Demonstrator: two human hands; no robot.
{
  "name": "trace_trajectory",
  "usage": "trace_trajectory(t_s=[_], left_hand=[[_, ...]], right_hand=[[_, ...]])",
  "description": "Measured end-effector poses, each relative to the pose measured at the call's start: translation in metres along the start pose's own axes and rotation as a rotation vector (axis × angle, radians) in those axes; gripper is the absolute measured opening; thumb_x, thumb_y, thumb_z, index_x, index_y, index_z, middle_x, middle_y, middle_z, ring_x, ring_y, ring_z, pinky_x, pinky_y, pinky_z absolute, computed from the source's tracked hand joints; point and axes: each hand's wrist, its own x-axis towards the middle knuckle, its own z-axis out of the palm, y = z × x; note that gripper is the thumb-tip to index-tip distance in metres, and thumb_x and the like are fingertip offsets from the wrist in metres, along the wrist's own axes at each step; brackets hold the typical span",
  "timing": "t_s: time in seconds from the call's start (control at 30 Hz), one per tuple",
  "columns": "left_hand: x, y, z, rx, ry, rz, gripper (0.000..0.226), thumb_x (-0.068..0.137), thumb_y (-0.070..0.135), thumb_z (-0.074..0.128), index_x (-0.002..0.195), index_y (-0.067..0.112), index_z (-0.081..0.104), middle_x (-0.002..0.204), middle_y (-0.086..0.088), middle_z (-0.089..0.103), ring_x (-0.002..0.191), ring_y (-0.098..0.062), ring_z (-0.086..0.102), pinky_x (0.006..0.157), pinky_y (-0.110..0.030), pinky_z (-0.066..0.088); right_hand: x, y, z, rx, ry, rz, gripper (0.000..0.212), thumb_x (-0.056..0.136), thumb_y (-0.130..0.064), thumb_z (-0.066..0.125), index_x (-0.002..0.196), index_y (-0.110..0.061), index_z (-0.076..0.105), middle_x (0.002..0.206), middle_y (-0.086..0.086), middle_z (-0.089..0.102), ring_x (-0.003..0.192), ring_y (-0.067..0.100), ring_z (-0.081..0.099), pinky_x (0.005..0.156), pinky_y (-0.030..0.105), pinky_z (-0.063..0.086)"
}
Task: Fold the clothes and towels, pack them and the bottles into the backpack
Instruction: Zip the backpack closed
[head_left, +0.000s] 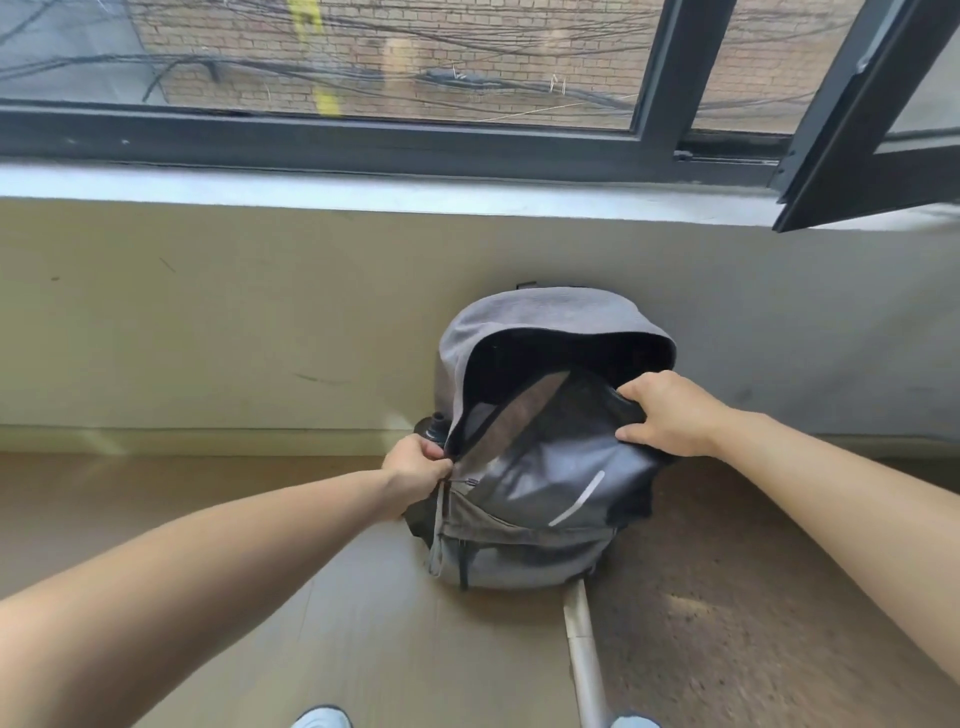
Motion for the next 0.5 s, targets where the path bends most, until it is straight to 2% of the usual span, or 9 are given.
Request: trace_trajectory(t_s=[0.07,0.13,0.23,0.3,0.37,0.4,0.47,0.5], left_hand=[[0.002,0.004,-0.003,-0.012,0.031,-0.032,0.016,0.089,0.018,0.078,0.082,0.017,0.064,0.074,-0.001,0.06,0.059,-0.017,0.053,0.053,-0.024,0.04],[0.002,0.007,-0.005,-0.042,0.015,-0.072,0.019,0.088,0.013,0.079,0.079,0.015,0.062,0.066,-0.002,0.056,0.052,-0.018,0.049,0.048,-0.022,0.038],[-0.004,0.005,-0.002,-0.003,-0.04,-0.122,0.03,0.093,0.014,0.076,0.072,0.013,0.055,0.051,0.001,0.041,0.04,-0.015,0.033,0.038,-0.018,0.028],[-0.009,0.001,0.002,0.008,-0.097,-0.152,0.027,0.096,0.02,0.073,0.076,0.011,0.058,0.051,0.001,0.039,0.041,-0.013,0.032,0.036,-0.017,0.027],[-0.01,-0.001,0.002,0.03,-0.103,-0.14,0.019,0.094,0.024,0.075,0.087,0.011,0.065,0.062,-0.001,0.046,0.049,-0.014,0.039,0.041,-0.02,0.033],[-0.008,-0.002,-0.001,0.064,-0.075,-0.124,0.019,0.092,0.026,0.078,0.086,0.013,0.066,0.067,-0.002,0.052,0.055,-0.015,0.044,0.047,-0.022,0.038],[-0.006,-0.001,-0.008,0.144,-0.04,-0.084,0.029,0.086,0.033,0.083,0.073,0.017,0.062,0.069,-0.001,0.056,0.064,-0.018,0.049,0.057,-0.026,0.042],[-0.006,0.002,-0.011,0.168,-0.052,-0.07,0.035,0.085,0.036,0.084,0.068,0.018,0.059,0.065,0.0,0.053,0.063,-0.018,0.048,0.057,-0.026,0.04]], right_hand=[[0.0,0.001,-0.001,0.01,0.01,0.004,0.023,0.086,-0.027,0.076,0.077,-0.011,0.061,0.064,-0.003,0.055,0.062,0.013,0.051,0.055,0.03,0.036],[-0.001,0.001,-0.001,0.018,0.016,-0.004,0.024,0.085,-0.028,0.077,0.079,-0.01,0.062,0.067,-0.001,0.058,0.065,0.017,0.053,0.057,0.032,0.038],[-0.003,0.001,-0.001,0.044,0.016,-0.027,0.022,0.084,-0.024,0.077,0.074,-0.017,0.06,0.069,-0.002,0.06,0.065,0.016,0.054,0.059,0.032,0.041],[-0.005,0.0,-0.002,0.061,0.019,-0.049,0.019,0.083,-0.02,0.077,0.075,-0.019,0.059,0.071,-0.003,0.062,0.068,0.015,0.056,0.063,0.035,0.045],[-0.006,-0.001,-0.002,0.072,0.02,-0.076,0.016,0.082,-0.015,0.076,0.079,-0.018,0.061,0.074,-0.003,0.064,0.072,0.018,0.059,0.07,0.039,0.05],[-0.007,-0.001,-0.003,0.081,0.014,-0.088,0.015,0.082,-0.014,0.076,0.08,-0.017,0.061,0.075,-0.003,0.065,0.073,0.018,0.06,0.071,0.04,0.05],[-0.007,-0.001,-0.002,0.09,-0.005,-0.1,0.014,0.082,-0.012,0.076,0.082,-0.018,0.063,0.077,-0.003,0.066,0.076,0.019,0.061,0.072,0.04,0.05],[-0.008,-0.001,-0.001,0.087,-0.015,-0.098,0.014,0.082,-0.012,0.075,0.082,-0.017,0.063,0.077,-0.002,0.067,0.076,0.02,0.062,0.072,0.04,0.05]])
